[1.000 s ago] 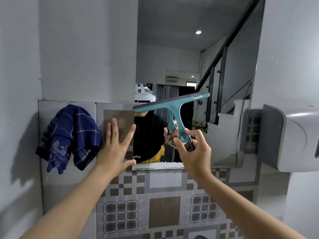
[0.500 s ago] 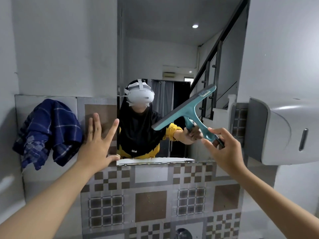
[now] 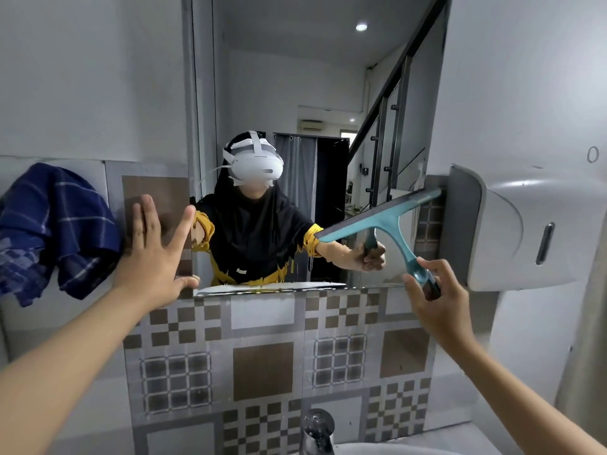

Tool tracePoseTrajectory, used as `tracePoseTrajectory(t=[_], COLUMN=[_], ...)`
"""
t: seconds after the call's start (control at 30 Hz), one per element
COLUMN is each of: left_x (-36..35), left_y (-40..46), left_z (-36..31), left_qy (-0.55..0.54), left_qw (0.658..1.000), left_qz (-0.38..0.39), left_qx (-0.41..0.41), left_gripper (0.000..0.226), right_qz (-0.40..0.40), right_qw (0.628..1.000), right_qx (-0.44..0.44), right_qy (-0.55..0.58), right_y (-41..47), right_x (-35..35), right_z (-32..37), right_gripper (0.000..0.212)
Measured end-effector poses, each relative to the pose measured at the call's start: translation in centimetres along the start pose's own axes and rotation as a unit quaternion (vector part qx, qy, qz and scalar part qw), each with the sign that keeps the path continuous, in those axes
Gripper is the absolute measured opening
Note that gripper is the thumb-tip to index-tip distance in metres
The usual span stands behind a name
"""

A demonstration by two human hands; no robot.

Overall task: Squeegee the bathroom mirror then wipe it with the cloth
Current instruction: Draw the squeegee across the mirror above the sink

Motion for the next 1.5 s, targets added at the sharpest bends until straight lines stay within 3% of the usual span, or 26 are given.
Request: tracePoseTrajectory(t=[0.2,0.4,0.57,0.73,0.87,1.13,1.5], left_x=[-0.3,-0.4,-0.4,-1.6,-2.6,-3.6,-4.2], left_y=[0.1,0.2,-0.2,-2.1,-3.6,-4.0,-4.1], left_z=[0.2,0.1,0.0,-0.1,-0.1,0.3,0.9], left_qy=[0.007,-0.006,-0.009,-0.033,-0.023,-0.018,-0.018], left_qw=[1.0,1.0,0.998,0.995,0.995,0.99,0.988], left_qz=[-0.003,-0.017,-0.05,-0.08,-0.079,-0.108,-0.14], left_qx=[-0.002,-0.009,-0.027,-0.045,-0.063,-0.086,-0.063], left_gripper=[0.129,0.128,0.126,0.106,0.097,0.095,0.075], right_qz=[-0.005,-0.003,-0.009,0.008,0.029,0.037,0.033], right_qw=[0.999,0.984,0.942,0.895,0.893,0.944,0.983], right_qx=[-0.054,-0.15,-0.25,-0.297,-0.276,-0.17,-0.058], right_qy=[0.001,0.099,0.223,0.333,0.355,0.279,0.173], right_y=[-2.4,-3.6,-4.6,-5.7,-7.3,-10.9,-10.8], right_x=[-1.6,-3.8,-7.1,-10.3,-13.4,-18.5,-17.2], right_z=[0.1,3.1,6.1,10.3,13.9,18.8,14.5], right_gripper=[0.022,0.018,0.019,0.02,0.021,0.024,0.026])
Point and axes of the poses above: each hand's wrist, its own y-axis towards the middle knuckle, its own x-axis out of the back of the hand, z = x × y, the point moved 7 cm from there along y, towards the middle knuckle, and after that the axes turned 11 degrees about -x, right-handed, at the moved point
